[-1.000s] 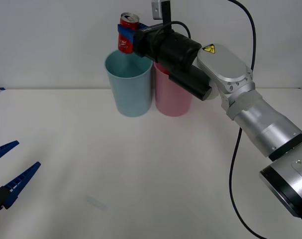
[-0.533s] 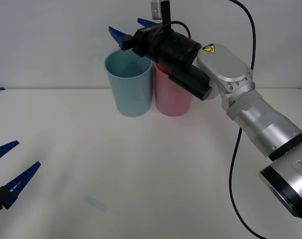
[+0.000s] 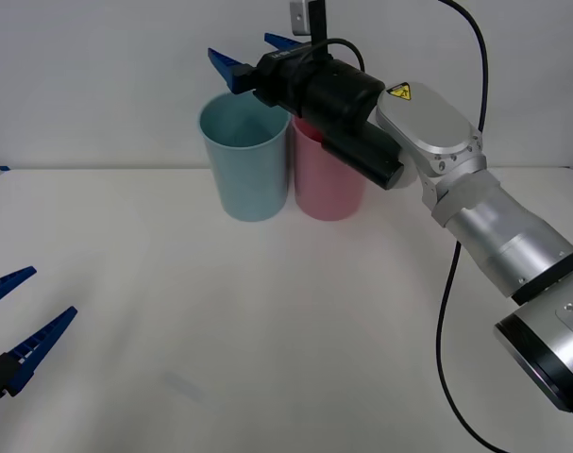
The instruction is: Grasp the object on the table and drop it into the matching bin: aluminum can to the light blue bin, PET bottle to the pink bin.
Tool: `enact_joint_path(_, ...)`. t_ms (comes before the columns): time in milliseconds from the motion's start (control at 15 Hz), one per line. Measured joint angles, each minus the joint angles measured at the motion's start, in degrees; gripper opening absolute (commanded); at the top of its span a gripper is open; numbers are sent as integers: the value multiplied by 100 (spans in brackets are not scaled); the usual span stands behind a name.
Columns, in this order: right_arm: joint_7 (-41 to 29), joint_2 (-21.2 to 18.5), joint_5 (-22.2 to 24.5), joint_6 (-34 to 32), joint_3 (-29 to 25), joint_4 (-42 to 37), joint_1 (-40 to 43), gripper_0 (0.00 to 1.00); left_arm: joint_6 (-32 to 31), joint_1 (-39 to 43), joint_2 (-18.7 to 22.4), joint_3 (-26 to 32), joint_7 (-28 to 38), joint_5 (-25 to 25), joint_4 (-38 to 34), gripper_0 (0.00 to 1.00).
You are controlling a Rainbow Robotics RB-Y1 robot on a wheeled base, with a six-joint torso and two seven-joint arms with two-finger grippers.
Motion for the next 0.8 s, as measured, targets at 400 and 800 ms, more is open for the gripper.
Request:
enact_joint_path(400,242,-572,5,-1,26,-1537,1040,100,0,0,0,0,0,0,0,100)
enact_joint_path(800,320,-1743,-151,-17,36,-3946,2835,100,0,0,0,0,0,0,0,100)
